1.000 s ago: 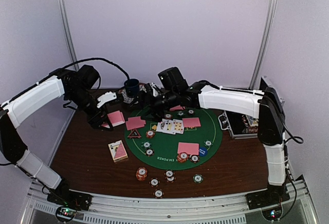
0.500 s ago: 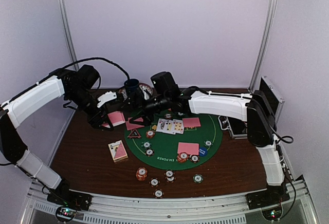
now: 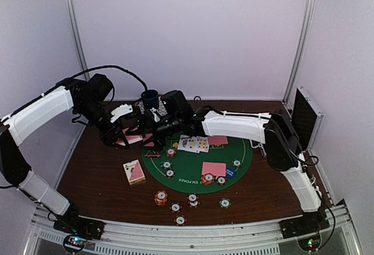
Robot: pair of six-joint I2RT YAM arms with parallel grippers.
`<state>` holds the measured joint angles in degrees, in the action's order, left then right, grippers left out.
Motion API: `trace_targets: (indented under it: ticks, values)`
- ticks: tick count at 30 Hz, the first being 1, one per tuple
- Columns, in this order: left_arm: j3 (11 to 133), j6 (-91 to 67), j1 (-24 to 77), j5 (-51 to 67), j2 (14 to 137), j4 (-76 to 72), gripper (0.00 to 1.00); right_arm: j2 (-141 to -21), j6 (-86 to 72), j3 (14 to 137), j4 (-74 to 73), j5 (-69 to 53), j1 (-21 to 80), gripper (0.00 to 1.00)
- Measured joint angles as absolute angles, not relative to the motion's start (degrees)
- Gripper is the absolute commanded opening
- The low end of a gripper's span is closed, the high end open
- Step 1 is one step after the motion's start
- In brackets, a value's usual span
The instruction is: Distribute texas hold em gaming equipment
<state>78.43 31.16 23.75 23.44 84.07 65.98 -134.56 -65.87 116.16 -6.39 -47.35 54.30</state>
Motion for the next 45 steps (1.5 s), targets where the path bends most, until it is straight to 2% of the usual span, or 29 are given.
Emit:
trace_targets:
  ticks: [6, 16, 36, 45]
  values:
    - [78.43, 31.16, 23.75, 23.38, 84.01, 65.95, 0.00, -134.91, -66.22, 115.77, -5.37, -48.10, 53.74, 0.82]
    - [78.41, 31.18, 23.97, 22.87, 84.01, 66.19, 0.00, -129.84, -66.43, 106.69, -0.08, -49.34, 51.27, 0.66]
    - [78.04, 31.22, 23.97, 22.13, 83.83, 66.04, 0.00, -125.49, -70.91, 103.02, 4.27, -50.63, 50.35, 0.00]
    - [76.84, 31.94, 23.97, 20.34, 83.83, 66.00, 0.00, -120.18, -71.57, 93.47, 6.04, -51.66, 46.35, 0.00]
